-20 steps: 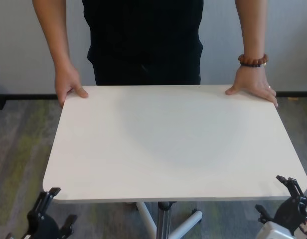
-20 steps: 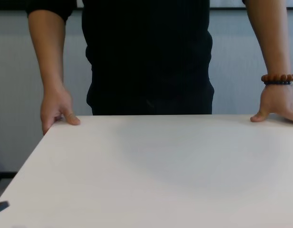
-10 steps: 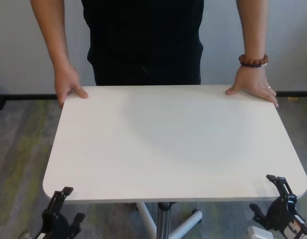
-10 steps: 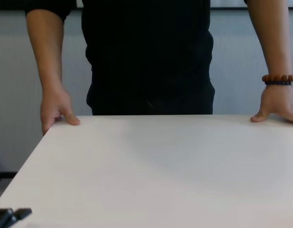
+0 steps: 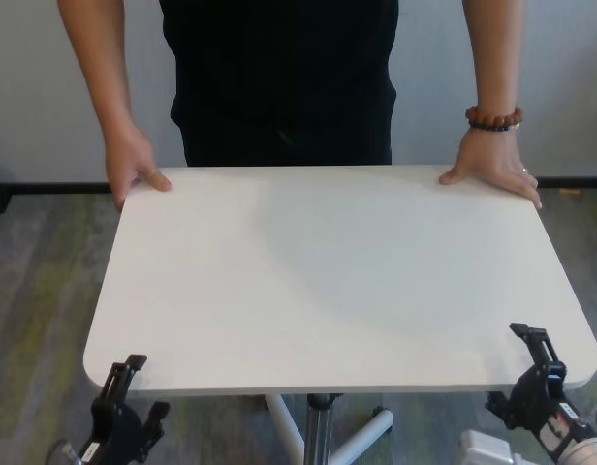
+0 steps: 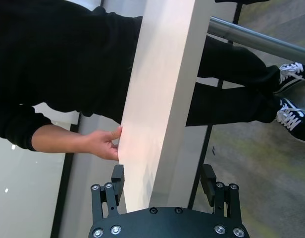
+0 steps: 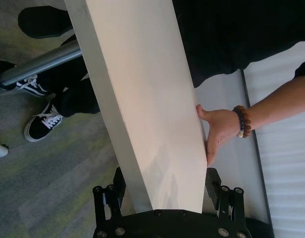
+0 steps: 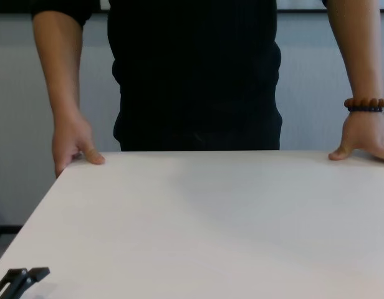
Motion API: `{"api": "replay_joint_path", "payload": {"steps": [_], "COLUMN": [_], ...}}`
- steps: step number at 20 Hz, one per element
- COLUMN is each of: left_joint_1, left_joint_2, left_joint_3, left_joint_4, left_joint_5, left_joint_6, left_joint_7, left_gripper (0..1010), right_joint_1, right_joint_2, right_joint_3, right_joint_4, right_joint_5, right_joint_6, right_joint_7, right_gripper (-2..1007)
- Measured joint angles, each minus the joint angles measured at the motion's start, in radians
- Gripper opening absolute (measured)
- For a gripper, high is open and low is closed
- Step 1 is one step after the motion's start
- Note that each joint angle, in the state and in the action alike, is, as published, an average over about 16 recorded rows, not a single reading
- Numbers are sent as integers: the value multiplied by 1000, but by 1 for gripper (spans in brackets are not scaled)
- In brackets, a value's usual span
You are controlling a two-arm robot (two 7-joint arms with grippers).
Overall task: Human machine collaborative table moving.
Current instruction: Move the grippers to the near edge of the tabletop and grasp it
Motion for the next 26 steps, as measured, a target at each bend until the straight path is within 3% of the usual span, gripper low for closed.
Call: {"api": "replay_joint_path", "payload": {"steps": [7, 13, 26], "left_joint_1": [-31, -48, -50], "left_joint_2": [-44, -68, -71], "left_joint_3": [10, 17, 17], "left_joint_4": [65, 102, 107], "left_joint_5": [73, 117, 119], "left_joint_6": [19, 31, 33], "left_joint_7": [36, 53, 54], "left_gripper": [1000, 1000, 1000], "right_joint_1": [18, 21, 21], "right_joint_2": [-29, -45, -69], "right_joint_3": [-9, -7, 10], "right_joint_4": [31, 49, 69], "right_joint_5": [-64, -102, -142], "right_joint_6": [19, 31, 27], "right_joint_7": [-17, -30, -32], "right_gripper": [1000, 1000, 1000]}}
